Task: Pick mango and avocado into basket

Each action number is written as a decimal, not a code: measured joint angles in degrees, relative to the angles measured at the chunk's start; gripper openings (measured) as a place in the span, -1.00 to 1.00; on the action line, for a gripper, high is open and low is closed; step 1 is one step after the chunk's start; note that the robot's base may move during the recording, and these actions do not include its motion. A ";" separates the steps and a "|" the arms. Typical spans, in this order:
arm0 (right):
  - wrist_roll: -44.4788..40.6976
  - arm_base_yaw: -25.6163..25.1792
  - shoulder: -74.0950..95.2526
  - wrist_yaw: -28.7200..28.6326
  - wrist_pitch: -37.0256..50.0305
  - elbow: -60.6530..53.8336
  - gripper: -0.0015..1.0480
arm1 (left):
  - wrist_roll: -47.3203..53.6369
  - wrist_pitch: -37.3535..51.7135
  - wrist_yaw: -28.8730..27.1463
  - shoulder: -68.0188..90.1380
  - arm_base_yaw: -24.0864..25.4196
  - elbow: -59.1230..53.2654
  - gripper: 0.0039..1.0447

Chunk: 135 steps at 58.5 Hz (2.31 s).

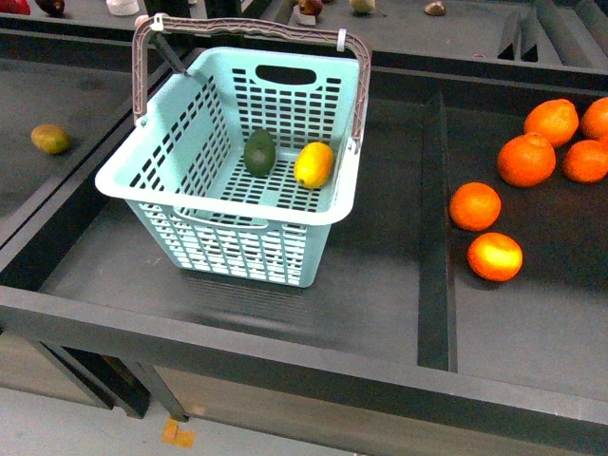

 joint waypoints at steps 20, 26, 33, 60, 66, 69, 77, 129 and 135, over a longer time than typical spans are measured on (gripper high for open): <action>0.00 0.00 0.00 0.00 0.00 0.00 0.85 | 44.65 29.94 11.69 -13.88 4.68 -28.13 -0.86; 0.00 0.00 0.00 0.00 0.00 0.00 0.85 | 45.48 30.08 14.05 -18.25 6.32 -32.39 -0.96; 0.00 0.00 0.00 0.00 0.00 0.00 0.85 | 45.66 29.48 15.96 -23.12 9.33 -36.22 -0.96; 0.00 -0.02 0.00 0.00 0.00 0.00 0.85 | 46.07 19.34 16.31 -40.70 9.33 -43.80 -0.96; 0.00 0.00 0.00 0.00 0.00 0.00 0.85 | 46.18 19.96 16.22 -42.56 9.33 -45.51 -0.96; 0.00 0.00 0.00 0.00 0.00 0.00 0.85 | 46.21 18.05 16.26 -44.63 9.31 -45.53 -0.96; 0.00 0.00 0.00 0.00 0.00 0.00 0.85 | 46.23 13.11 16.31 -50.16 9.33 -45.53 -0.96; 0.00 0.00 0.00 0.00 0.00 0.00 0.85 | 46.25 -12.52 16.31 -75.52 9.33 -45.51 -0.96; 0.00 0.00 0.00 0.00 0.00 0.00 0.85 | 46.25 -12.52 16.31 -75.58 9.33 -45.51 -0.96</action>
